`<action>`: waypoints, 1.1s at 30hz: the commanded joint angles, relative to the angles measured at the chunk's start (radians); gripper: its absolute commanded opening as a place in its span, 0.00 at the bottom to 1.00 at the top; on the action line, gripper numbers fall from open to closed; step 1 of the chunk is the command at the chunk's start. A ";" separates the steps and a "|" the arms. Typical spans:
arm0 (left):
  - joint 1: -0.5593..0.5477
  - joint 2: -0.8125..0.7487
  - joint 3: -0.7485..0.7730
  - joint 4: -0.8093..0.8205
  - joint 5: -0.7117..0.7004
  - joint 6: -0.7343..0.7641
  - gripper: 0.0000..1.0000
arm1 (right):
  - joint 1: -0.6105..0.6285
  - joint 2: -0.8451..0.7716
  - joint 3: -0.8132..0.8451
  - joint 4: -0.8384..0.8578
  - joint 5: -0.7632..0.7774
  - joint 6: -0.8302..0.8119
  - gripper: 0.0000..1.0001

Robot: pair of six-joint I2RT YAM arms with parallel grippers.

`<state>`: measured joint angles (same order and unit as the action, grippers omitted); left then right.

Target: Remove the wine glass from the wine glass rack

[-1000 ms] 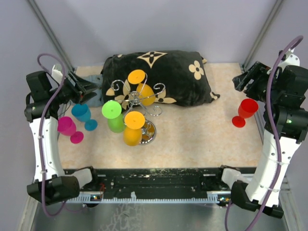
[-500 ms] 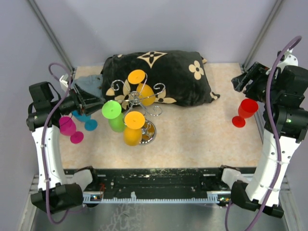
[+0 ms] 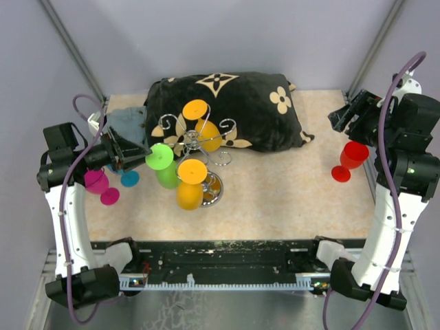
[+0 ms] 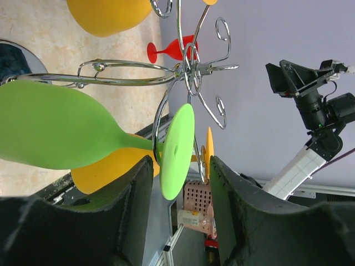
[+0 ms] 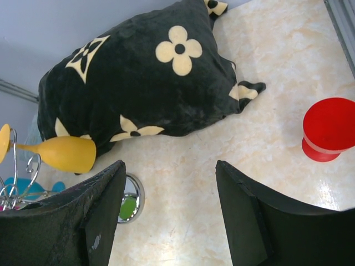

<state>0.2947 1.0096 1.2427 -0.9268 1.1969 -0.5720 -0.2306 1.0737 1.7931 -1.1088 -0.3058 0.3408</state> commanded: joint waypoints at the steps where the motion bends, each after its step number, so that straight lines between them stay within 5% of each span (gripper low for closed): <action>1: 0.007 -0.020 -0.002 -0.045 0.006 0.046 0.50 | 0.014 -0.008 -0.001 0.040 -0.011 -0.012 0.67; 8: 0.006 -0.034 -0.017 -0.077 -0.003 0.074 0.43 | 0.017 -0.002 0.001 0.048 -0.016 -0.008 0.67; 25: 0.006 -0.037 -0.006 -0.145 -0.005 0.113 0.00 | 0.017 0.010 0.002 0.050 -0.021 -0.010 0.67; 33: 0.007 -0.014 0.069 -0.147 0.023 0.072 0.00 | 0.020 0.009 -0.004 0.048 -0.016 -0.013 0.67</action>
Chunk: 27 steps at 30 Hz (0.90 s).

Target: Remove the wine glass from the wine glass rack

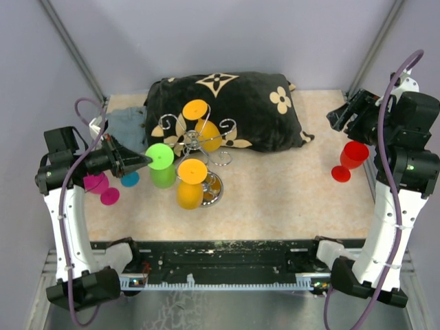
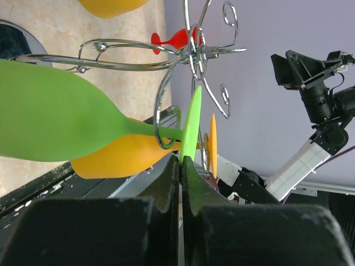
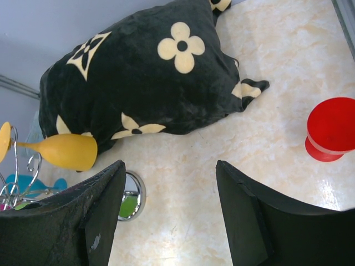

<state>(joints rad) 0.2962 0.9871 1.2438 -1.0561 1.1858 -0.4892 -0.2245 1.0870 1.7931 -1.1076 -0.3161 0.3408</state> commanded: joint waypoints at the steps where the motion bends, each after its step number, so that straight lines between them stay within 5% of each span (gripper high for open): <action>1: 0.006 0.015 0.084 -0.013 0.039 -0.021 0.00 | 0.014 -0.006 -0.004 0.047 -0.006 -0.013 0.67; 27: 0.047 0.070 0.111 0.062 0.043 -0.065 0.00 | 0.017 -0.014 -0.004 0.037 0.000 -0.018 0.67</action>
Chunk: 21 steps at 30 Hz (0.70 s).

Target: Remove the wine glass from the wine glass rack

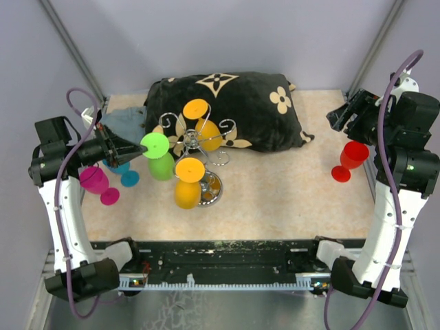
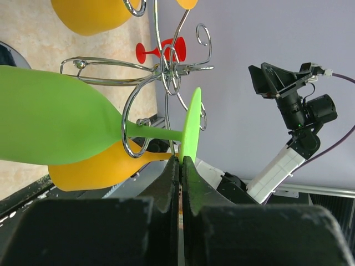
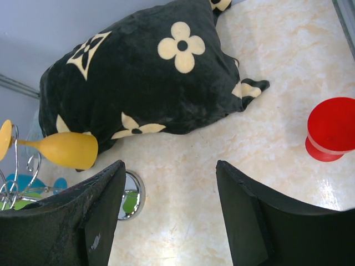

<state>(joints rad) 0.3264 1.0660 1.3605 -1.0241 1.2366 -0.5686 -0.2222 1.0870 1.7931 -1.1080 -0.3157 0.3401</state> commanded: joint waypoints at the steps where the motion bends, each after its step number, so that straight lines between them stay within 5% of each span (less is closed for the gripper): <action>1: 0.018 -0.011 -0.010 0.028 -0.008 0.016 0.00 | 0.015 -0.015 -0.004 0.039 0.000 -0.016 0.67; 21: 0.026 0.023 -0.043 0.136 -0.002 -0.010 0.00 | 0.015 -0.012 -0.001 0.039 -0.001 -0.016 0.67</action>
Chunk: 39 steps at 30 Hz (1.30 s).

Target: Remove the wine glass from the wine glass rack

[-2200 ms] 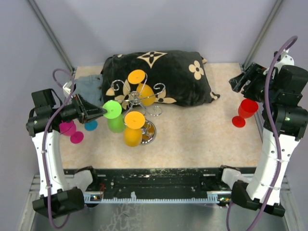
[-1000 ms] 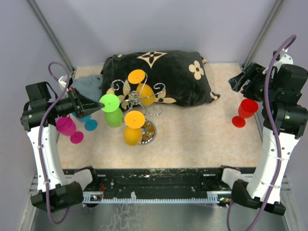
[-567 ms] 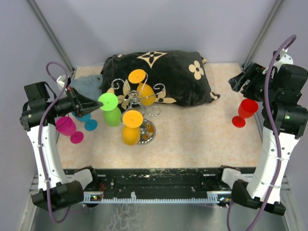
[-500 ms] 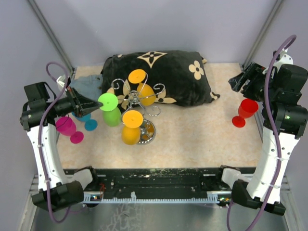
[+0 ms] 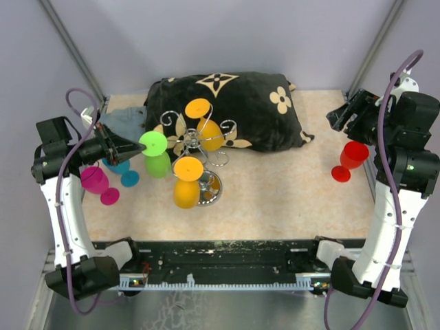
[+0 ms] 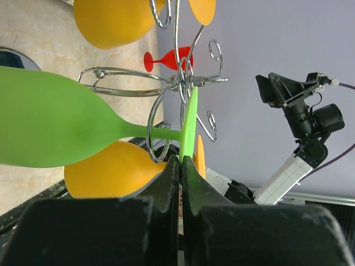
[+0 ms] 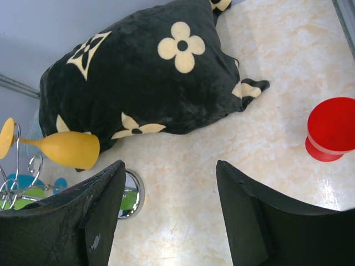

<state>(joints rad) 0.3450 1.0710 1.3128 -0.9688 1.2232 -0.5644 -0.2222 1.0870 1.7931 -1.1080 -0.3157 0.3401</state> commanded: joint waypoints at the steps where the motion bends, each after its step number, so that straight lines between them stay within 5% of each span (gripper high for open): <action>1: 0.008 0.020 0.006 0.082 0.009 -0.014 0.00 | 0.015 -0.012 0.000 0.039 0.000 -0.016 0.67; 39: -0.175 -0.017 0.005 0.046 0.014 0.025 0.00 | 0.015 -0.027 0.001 0.035 -0.015 -0.012 0.67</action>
<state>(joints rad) 0.1772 1.0840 1.3132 -0.9028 1.2236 -0.5762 -0.2222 1.0851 1.7931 -1.1080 -0.3241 0.3405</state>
